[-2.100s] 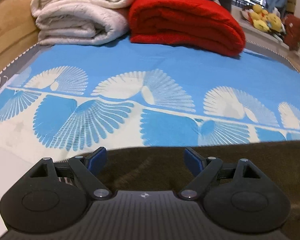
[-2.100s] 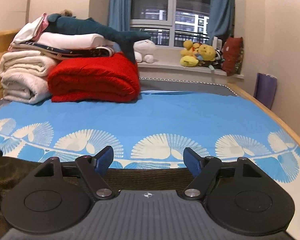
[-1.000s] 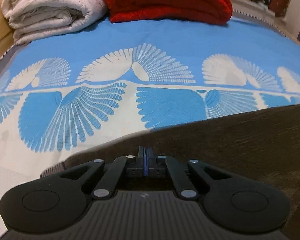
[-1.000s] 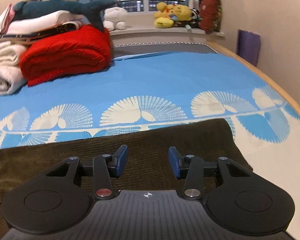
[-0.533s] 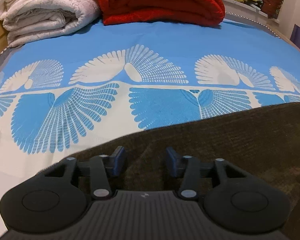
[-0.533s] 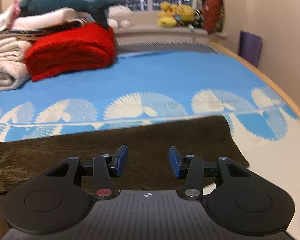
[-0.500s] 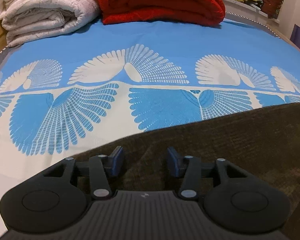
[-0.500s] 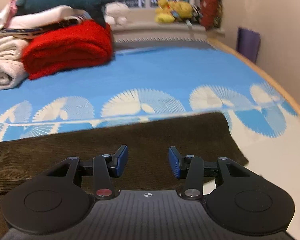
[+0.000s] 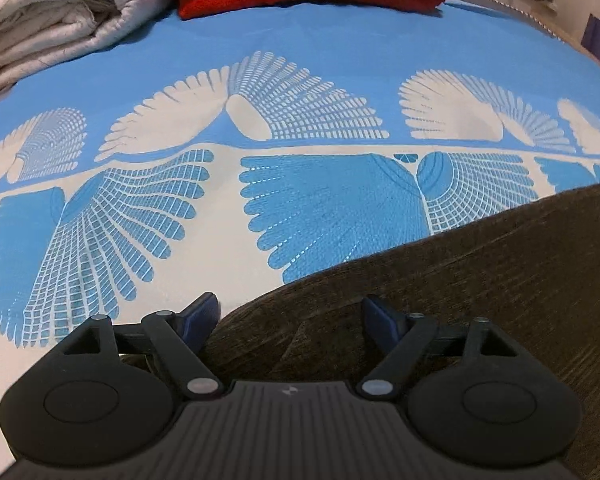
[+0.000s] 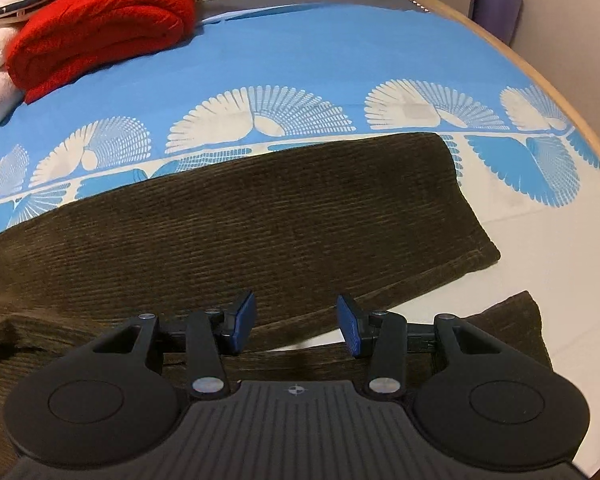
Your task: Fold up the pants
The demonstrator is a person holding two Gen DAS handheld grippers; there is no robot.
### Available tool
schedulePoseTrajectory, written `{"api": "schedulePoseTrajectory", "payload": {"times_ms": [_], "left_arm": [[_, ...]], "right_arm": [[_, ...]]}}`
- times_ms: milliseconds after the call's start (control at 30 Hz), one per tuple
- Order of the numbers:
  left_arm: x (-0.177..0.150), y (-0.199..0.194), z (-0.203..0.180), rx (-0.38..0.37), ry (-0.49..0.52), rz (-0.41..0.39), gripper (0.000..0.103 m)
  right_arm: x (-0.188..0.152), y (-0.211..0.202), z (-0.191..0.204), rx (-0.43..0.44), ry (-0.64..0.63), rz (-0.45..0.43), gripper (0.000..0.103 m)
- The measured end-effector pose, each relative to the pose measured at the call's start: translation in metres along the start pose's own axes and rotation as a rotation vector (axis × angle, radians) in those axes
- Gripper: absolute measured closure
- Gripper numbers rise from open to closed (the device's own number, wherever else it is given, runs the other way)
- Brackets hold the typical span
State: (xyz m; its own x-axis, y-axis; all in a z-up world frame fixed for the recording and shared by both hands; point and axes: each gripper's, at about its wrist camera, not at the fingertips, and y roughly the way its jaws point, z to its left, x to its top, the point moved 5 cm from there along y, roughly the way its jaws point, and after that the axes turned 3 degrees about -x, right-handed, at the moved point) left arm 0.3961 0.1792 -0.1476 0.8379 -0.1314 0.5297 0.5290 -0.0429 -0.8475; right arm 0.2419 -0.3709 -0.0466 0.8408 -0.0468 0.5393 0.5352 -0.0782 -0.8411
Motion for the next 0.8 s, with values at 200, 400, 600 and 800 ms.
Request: {"api": "schedulePoseTrajectory", "payload": {"times_ms": [200, 400, 600, 800], "left_arm": [[0.002, -0.006, -0.01, -0.042, 0.04, 0.007, 0.072], [-0.005, -0.032, -0.027, 0.017, 0.07, -0.016, 0.088], [-0.024, -0.103, -0.057, 0.043, 0.139, -0.081, 0.089], [-0.081, -0.189, -0.099, 0.016, 0.24, -0.11, 0.093]], "right_arm": [[-0.001, -0.002, -0.005, -0.005, 0.003, -0.003, 0.056], [-0.004, -0.002, -0.011, -0.033, 0.005, 0.0, 0.056], [-0.011, -0.004, -0.02, -0.024, 0.102, 0.025, 0.056], [-0.022, -0.009, -0.014, 0.033, 0.198, 0.044, 0.057]]}}
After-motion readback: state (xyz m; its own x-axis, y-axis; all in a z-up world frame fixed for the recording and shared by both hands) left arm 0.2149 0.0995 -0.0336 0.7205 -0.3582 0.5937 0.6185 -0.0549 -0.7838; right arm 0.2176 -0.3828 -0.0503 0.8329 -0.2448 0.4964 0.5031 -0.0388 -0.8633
